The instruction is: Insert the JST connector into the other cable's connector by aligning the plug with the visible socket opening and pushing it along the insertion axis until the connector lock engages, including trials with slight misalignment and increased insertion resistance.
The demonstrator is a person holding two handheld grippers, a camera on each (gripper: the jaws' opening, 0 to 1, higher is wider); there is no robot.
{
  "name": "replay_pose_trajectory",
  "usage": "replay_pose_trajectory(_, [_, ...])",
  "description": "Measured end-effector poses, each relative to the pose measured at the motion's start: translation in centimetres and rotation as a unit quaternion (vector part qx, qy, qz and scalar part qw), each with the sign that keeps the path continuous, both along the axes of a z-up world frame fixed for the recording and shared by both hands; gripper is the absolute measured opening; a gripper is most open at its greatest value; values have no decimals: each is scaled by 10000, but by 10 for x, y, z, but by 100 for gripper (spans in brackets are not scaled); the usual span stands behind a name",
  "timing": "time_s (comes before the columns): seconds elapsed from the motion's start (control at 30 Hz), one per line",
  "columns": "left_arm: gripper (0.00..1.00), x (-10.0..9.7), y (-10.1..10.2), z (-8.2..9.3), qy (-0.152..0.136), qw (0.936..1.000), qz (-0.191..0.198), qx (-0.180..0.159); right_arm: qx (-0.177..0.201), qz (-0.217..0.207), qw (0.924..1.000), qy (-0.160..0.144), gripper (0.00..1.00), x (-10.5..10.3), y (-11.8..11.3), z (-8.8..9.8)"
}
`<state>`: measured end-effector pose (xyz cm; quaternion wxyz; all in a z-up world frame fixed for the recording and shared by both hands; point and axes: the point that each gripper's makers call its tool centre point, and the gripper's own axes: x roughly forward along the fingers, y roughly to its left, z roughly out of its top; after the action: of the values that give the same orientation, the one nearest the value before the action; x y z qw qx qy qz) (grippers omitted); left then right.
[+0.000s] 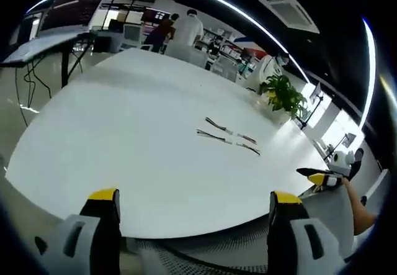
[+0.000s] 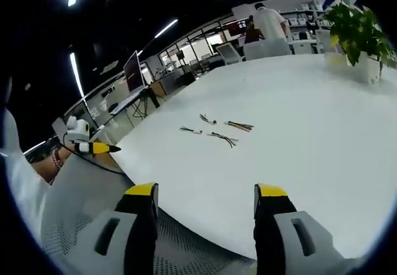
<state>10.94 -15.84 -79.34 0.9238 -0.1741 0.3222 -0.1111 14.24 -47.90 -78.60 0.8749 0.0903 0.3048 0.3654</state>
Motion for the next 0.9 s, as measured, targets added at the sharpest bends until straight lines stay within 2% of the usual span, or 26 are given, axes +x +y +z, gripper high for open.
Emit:
replay_pose_trajectory(0.07, [99,0,0,0,14,10000,35,-33,81,-23,10000,13,60,0,1,1])
replay_pose_trajectory(0.17, [99,0,1,0,2,10000,54,-19,417,-152,9989,181,60,-1,1,1])
replay_pose_trajectory(0.23, [99,0,2,0,-2,9999,105,-20,683,-279,9972,109,58,3,0,5])
replay_pose_trajectory(0.3, [99,0,6,-1,25,9996,260,-94,794,-346,9962,76,57,5,-2,6])
replay_pose_trajectory(0.37, [99,0,7,-1,29,9994,320,-140,1024,-312,9942,104,55,3,3,10])
replay_pose_trajectory(0.47, [99,-1,5,-1,43,9989,369,-289,1153,-287,9929,92,54,3,6,12])
replay_pose_trajectory(0.57, [99,-1,6,-1,42,9986,436,-303,1325,-171,9908,231,54,1,10,10])
replay_pose_trajectory(0.73, [99,-1,8,1,11,9978,580,-320,1354,-51,9907,82,53,3,10,9])
replay_pose_trajectory(0.8, [99,1,9,3,-91,9971,657,-362,1322,43,9912,29,51,3,10,4])
replay_pose_trajectory(0.83, [99,2,9,5,-161,9968,684,-383,1192,57,9928,-29,50,4,7,-2])
replay_pose_trajectory(0.9, [99,2,10,5,-144,9962,749,-429,1131,15,9936,-23,47,4,5,-8])
